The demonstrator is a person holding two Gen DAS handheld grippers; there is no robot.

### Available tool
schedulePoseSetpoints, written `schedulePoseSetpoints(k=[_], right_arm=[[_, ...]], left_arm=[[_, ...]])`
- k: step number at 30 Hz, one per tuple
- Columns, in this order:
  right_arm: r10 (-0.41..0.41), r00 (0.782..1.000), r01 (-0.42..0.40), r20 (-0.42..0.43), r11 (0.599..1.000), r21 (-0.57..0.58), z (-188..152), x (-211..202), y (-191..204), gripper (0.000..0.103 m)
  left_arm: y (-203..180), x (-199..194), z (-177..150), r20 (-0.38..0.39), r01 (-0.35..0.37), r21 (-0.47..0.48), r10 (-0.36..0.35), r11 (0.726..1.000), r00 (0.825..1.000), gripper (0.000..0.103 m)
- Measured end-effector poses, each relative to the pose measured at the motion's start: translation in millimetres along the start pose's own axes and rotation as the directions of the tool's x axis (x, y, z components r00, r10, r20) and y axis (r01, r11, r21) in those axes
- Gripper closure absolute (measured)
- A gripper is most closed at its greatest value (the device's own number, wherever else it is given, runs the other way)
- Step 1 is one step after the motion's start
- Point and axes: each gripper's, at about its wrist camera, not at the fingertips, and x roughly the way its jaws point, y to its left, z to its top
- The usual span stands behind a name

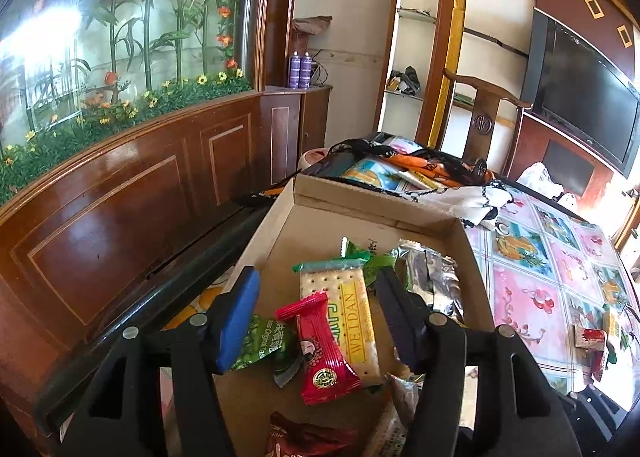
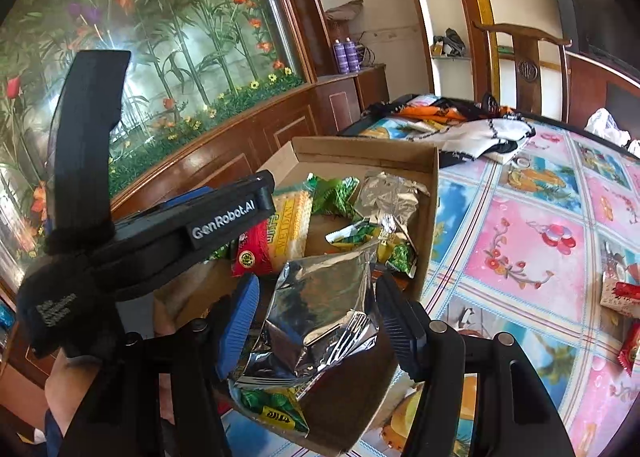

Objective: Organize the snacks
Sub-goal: 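Open the left tool to drop the red bar while the right releases the foil bag, then move both open tools from the box back to the table snacks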

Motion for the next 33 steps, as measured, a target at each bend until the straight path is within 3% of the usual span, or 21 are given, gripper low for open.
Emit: schedulePoseSetpoints(k=[20,27,33], right_arm=[[-0.006,0.999,0.001,0.053,0.995,0.101,3.3,-42.1,-44.1,0.038],[-0.095,0.992,0.075,0.088,0.975,0.21,-2.2,-79.0,-99.5,0.038],[-0.255,0.961,0.195,0.109,0.902,0.386,-7.4,-125.9,-175.4,0.038]], left_arm=[[-8.6,-11.1,0.7,0.065,0.009,0.022,-0.011,1.0,0.998,0.037],[-17.4,-24.1,0.8,0.132,0.038,0.05,-0.044,0.998,0.99,0.037],[-35.9,-51.2,0.7,0.216,0.067,0.094,-0.086,0.993,0.972,0.037]])
